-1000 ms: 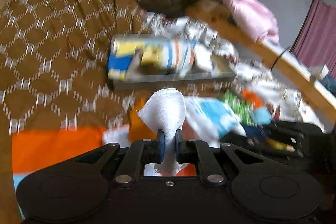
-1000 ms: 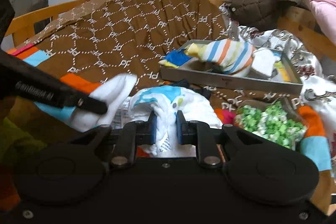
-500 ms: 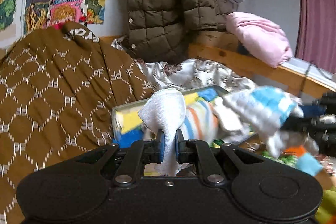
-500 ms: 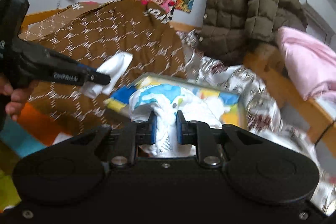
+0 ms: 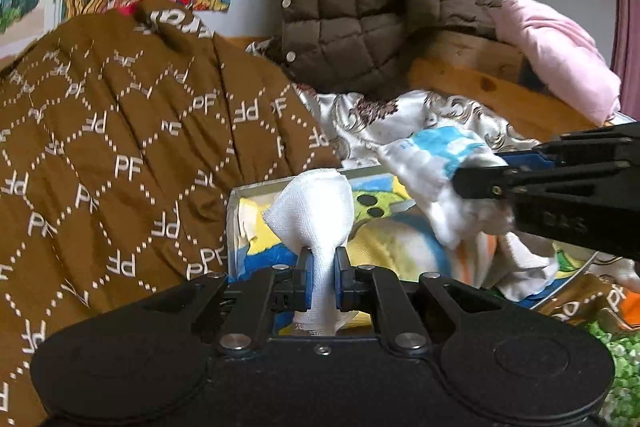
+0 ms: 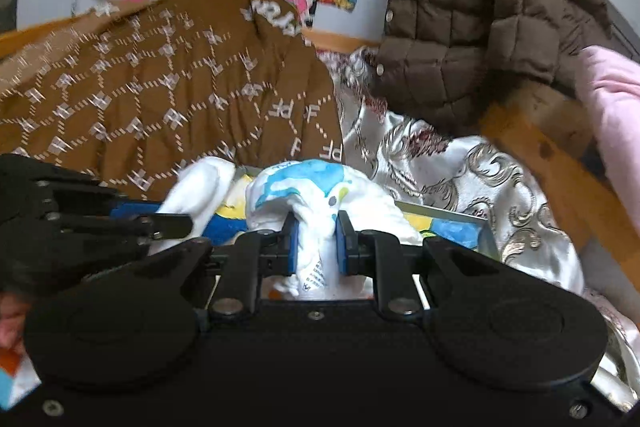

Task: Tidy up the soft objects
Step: 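Carry the white towel and blue-printed cloth over to the metal tray, then lower the held cloths into the tray and open both grippers, then withdraw both grippers from the tray back toward the pile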

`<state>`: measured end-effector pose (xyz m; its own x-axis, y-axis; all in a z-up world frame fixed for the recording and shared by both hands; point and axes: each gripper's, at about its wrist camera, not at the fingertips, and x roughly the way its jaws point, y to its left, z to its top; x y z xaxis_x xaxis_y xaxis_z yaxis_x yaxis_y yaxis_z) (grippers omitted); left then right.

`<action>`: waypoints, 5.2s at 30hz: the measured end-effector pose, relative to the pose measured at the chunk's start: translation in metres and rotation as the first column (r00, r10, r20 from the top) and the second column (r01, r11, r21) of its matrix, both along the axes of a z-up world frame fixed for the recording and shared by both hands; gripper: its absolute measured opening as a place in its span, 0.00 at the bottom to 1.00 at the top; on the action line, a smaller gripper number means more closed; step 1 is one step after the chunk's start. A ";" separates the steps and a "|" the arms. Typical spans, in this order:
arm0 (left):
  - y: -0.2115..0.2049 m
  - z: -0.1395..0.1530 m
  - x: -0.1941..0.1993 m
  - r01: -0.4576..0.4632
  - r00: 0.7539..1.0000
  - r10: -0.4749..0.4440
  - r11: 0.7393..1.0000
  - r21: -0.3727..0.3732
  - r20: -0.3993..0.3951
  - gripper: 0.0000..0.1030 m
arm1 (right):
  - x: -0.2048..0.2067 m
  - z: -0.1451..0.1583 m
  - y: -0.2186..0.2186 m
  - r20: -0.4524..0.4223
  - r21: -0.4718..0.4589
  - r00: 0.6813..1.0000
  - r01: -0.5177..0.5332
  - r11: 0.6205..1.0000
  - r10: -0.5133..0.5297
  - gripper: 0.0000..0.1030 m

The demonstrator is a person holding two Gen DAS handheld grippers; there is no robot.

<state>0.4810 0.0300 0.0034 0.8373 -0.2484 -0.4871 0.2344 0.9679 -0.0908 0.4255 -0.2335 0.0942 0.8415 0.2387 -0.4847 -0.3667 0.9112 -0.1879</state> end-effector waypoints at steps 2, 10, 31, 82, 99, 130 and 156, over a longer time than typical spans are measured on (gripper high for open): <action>0.001 -0.009 0.004 -0.008 1.000 0.008 1.000 -0.001 -0.015 0.10 | 0.012 -0.010 0.008 -0.023 -0.020 1.000 0.007 1.000 -0.007 0.11; 0.004 -0.037 0.019 -0.031 0.997 0.031 1.000 0.003 -0.070 0.10 | 0.035 -0.044 0.018 -0.087 -0.050 0.996 0.007 0.999 -0.012 0.12; 0.002 -0.046 0.022 -0.049 0.991 0.049 0.999 0.010 -0.125 0.16 | 0.065 -0.076 0.019 -0.135 -0.038 0.990 0.034 0.999 -0.039 0.25; 0.003 0.086 -0.146 -0.117 0.989 0.116 0.993 0.002 0.088 0.89 | -0.172 0.094 -0.052 0.150 0.034 0.987 0.047 0.998 -0.052 0.99; -0.014 0.107 -0.245 -0.037 0.993 0.030 0.997 0.067 0.114 0.94 | -0.298 0.141 -0.073 0.220 0.049 0.975 0.033 0.998 -0.043 0.99; -0.018 0.019 -0.356 0.082 0.990 -0.064 0.987 0.139 -0.126 0.96 | -0.470 0.029 -0.154 -0.045 0.116 0.982 0.185 0.976 -0.181 0.99; -0.006 -0.015 -0.389 0.102 0.976 -0.047 0.961 0.256 -0.213 0.96 | -0.482 -0.051 -0.086 -0.233 0.111 0.971 0.079 0.991 -0.051 0.99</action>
